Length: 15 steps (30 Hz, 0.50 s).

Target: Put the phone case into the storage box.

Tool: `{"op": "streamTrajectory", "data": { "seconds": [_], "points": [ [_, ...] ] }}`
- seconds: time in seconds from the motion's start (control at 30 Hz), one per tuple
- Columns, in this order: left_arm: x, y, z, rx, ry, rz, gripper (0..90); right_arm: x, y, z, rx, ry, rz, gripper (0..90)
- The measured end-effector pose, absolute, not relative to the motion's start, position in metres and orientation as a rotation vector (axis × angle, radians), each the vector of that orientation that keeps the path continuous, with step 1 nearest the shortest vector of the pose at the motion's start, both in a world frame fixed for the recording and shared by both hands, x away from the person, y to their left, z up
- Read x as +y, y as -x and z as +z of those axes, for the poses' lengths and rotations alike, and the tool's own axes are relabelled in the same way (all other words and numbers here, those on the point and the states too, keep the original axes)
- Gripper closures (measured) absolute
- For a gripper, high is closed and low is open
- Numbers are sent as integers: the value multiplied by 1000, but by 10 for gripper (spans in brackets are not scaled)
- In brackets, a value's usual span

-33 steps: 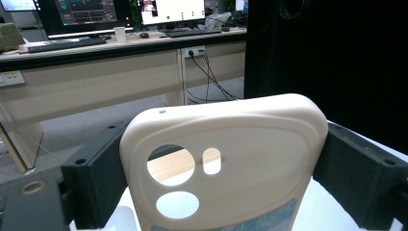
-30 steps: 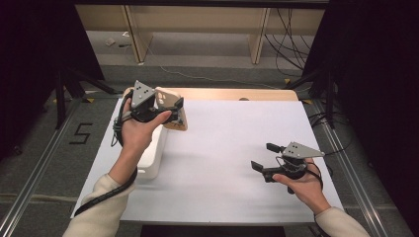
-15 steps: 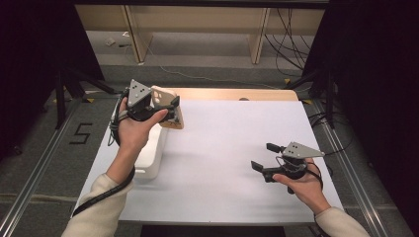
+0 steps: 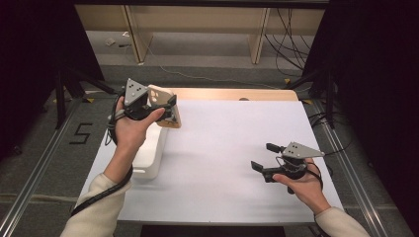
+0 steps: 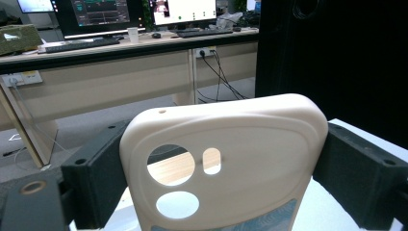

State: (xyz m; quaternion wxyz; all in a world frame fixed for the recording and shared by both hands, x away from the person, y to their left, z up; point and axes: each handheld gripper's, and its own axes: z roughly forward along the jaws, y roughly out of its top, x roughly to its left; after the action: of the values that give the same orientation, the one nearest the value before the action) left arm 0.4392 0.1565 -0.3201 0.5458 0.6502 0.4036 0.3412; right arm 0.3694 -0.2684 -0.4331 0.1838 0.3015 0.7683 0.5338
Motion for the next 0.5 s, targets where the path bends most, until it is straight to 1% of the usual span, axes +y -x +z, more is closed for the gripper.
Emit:
{"op": "streamTrajectory", "data": {
  "seconds": [0.5],
  "points": [
    [164, -441, -320, 980, -1539, 827, 109, -268, -370, -433, 2168, -850, 1505, 119]
  ]
}}
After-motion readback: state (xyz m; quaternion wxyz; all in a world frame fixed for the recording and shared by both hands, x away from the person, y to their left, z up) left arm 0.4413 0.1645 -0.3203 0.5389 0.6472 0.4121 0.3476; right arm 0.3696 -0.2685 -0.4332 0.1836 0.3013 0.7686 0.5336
